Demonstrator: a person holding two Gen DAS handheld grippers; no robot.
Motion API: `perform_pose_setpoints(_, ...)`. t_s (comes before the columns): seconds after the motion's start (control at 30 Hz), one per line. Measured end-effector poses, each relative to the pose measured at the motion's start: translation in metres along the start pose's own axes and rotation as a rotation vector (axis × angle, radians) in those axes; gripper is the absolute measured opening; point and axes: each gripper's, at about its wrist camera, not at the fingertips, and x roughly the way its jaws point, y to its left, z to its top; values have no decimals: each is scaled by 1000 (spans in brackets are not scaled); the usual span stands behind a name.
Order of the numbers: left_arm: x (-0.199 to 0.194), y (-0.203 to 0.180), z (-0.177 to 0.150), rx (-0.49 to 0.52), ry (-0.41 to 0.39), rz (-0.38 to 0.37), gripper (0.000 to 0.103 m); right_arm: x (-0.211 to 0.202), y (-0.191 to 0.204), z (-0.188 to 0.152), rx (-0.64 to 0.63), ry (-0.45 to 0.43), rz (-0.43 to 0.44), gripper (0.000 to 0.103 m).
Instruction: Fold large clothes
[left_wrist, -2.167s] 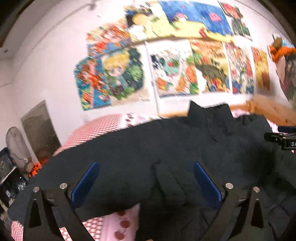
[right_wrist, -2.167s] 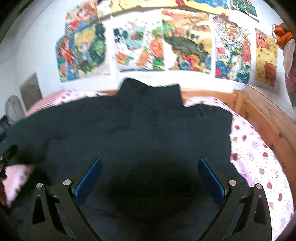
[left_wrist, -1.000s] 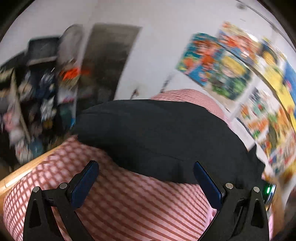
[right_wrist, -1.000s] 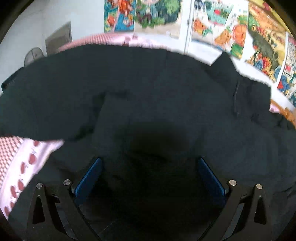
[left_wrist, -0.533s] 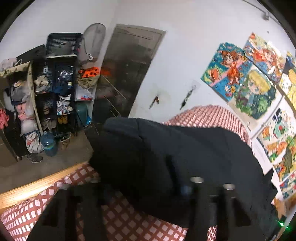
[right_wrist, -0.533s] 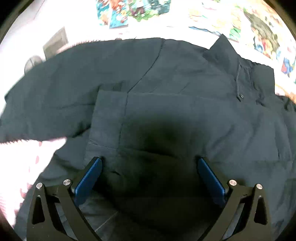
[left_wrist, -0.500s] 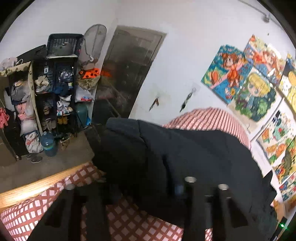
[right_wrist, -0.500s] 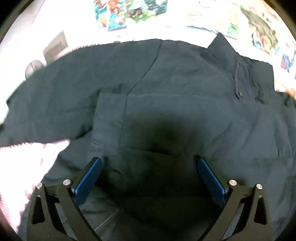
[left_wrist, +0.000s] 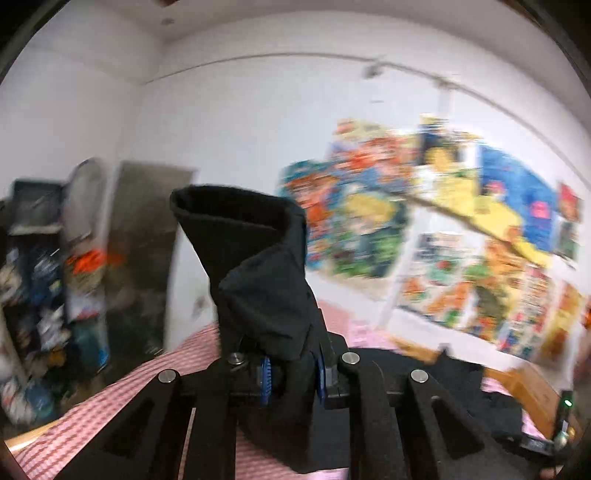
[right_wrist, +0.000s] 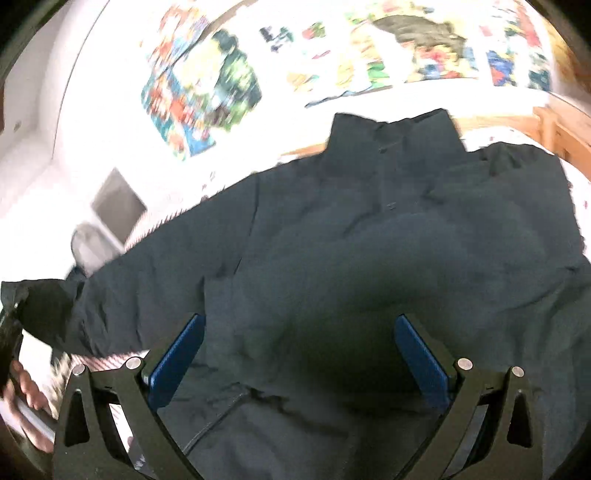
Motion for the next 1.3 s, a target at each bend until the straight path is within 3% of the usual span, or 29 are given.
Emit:
perform_pose_setpoints(0.2,-20,-96,-5,149,-7,-254,17,-32,-39,1,-17,-46,-78,101)
perform_pose_setpoints(0.37,-19,-167,-38,241,105,-436,17,-60,-70,-3,-40,-56,-131,101)
perform_pose_setpoints(0.5,-8,-214,-71,307,206,-515,17,-80,-96,-2,-41,-72,-163,101)
perform_pose_setpoints(0.7,12,-266,-131,402,344,-568,17,-86,-128,-3,-6,-72,-212,101)
perform_pose_setpoints(0.93,36,-301,-199,515,523,-614,17,-79,-163,-7,31,-51,-245,101)
perform_pose_setpoints(1.17,52,-306,-234,527,670,-662,17,-61,-180,-11,80,-18,-120,101)
perform_pose_setpoints(1.23,53,-300,-235,497,704,-702,25,-53,-183,-12,110,-8,-73,101)
perform_pose_setpoints(1.27,54,-297,-234,480,723,-720,36,-48,-184,-12,123,-2,-51,101)
perform_pose_setpoints(1.3,55,-296,-234,467,738,-733,58,-44,-184,-13,136,4,-28,101)
